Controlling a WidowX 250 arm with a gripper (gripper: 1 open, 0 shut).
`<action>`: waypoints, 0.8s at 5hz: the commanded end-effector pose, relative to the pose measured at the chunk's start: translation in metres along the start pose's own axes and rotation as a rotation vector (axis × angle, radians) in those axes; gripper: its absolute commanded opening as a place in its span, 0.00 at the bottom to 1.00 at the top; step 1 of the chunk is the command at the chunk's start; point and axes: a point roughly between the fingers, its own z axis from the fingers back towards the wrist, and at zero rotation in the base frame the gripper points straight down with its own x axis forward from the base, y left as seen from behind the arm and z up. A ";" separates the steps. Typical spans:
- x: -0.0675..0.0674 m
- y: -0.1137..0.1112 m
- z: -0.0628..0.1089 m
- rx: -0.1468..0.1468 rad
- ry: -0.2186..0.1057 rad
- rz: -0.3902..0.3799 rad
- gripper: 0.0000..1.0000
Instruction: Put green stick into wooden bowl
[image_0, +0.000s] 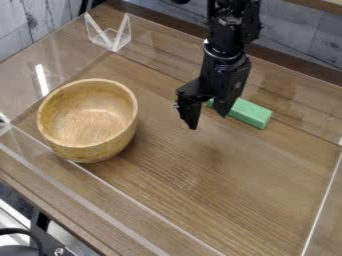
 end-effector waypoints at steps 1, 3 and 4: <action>-0.003 0.011 0.009 0.048 0.018 -0.038 1.00; -0.005 0.018 0.008 0.067 0.012 -0.072 1.00; -0.006 0.021 0.008 0.078 0.008 -0.089 1.00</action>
